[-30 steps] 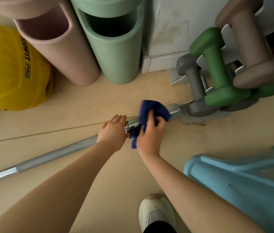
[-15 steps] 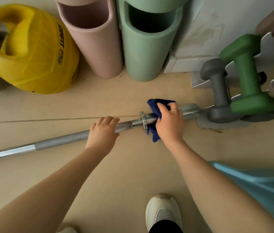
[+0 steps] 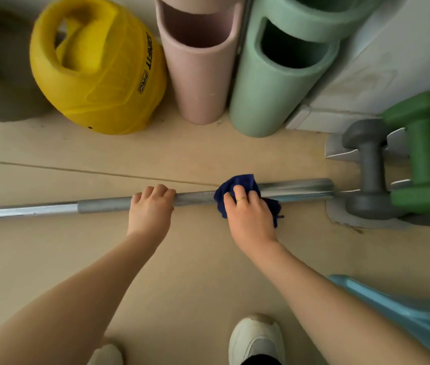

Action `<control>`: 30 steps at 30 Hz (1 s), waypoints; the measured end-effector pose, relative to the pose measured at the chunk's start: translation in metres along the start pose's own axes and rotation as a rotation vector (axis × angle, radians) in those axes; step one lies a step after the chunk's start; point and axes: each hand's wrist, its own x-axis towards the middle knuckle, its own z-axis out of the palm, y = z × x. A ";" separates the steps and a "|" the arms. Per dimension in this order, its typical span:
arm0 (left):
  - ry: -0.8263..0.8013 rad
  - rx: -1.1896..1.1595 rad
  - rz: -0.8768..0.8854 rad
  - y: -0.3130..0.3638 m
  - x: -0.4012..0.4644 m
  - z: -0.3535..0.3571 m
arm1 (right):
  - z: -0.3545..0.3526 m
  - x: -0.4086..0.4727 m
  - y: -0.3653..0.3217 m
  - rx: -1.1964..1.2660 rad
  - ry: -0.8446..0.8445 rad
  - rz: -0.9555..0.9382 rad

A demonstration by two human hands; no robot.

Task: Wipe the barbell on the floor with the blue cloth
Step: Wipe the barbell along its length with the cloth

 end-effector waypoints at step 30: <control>0.167 -0.027 0.076 -0.007 0.001 0.011 | 0.000 0.041 -0.028 -0.051 0.000 -0.089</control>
